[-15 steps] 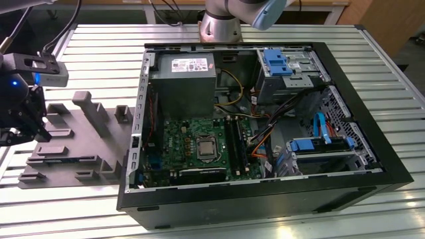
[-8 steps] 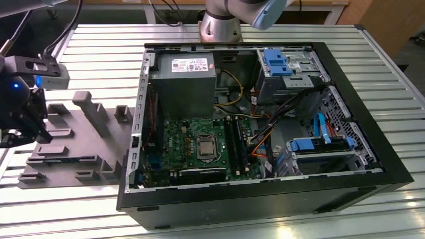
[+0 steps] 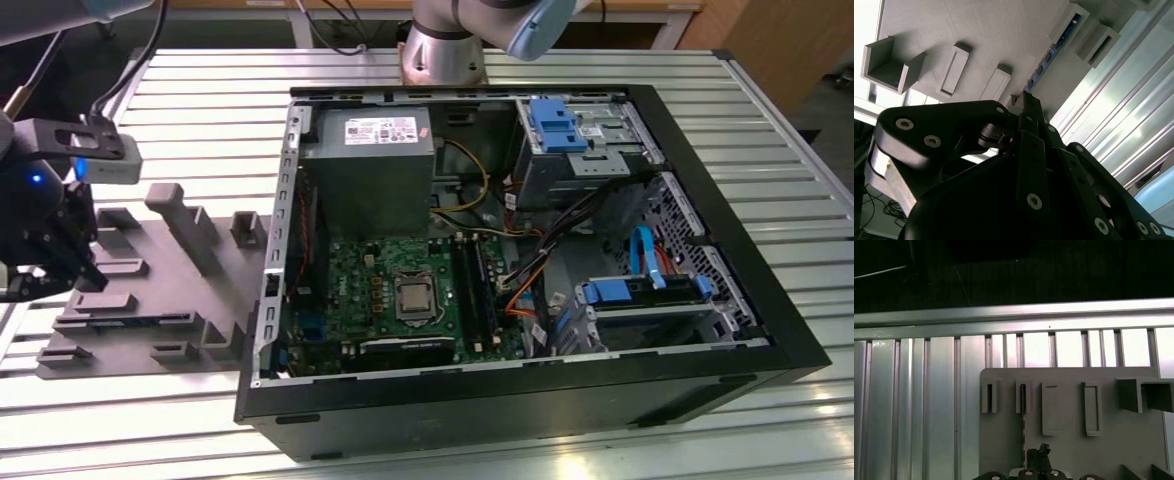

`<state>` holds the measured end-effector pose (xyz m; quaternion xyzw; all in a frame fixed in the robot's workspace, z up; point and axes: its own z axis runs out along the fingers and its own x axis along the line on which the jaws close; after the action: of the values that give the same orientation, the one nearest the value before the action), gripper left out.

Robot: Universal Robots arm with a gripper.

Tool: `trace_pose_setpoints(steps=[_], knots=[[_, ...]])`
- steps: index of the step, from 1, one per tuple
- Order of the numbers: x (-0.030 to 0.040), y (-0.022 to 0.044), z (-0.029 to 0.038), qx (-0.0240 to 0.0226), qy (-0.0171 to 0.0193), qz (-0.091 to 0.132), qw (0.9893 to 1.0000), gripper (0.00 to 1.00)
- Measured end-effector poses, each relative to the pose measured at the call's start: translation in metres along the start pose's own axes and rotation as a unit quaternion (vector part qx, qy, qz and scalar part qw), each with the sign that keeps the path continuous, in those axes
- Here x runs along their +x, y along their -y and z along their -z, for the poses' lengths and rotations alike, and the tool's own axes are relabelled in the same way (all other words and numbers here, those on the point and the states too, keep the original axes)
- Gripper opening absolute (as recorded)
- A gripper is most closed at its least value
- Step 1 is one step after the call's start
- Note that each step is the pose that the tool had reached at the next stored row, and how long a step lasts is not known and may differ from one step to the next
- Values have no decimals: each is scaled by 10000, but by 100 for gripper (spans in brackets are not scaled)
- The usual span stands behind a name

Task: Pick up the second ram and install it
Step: 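Pick up the second ram and move it above second insertion slot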

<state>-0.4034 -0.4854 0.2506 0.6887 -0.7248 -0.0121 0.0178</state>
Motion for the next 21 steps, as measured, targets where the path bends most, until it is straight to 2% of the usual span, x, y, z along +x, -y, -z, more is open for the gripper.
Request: trace_pose_setpoints(steps=[10, 21], knots=[[10, 2, -34, 0, 0, 0, 10000, 11], [10, 2, -36, 0, 0, 0, 10000, 11]])
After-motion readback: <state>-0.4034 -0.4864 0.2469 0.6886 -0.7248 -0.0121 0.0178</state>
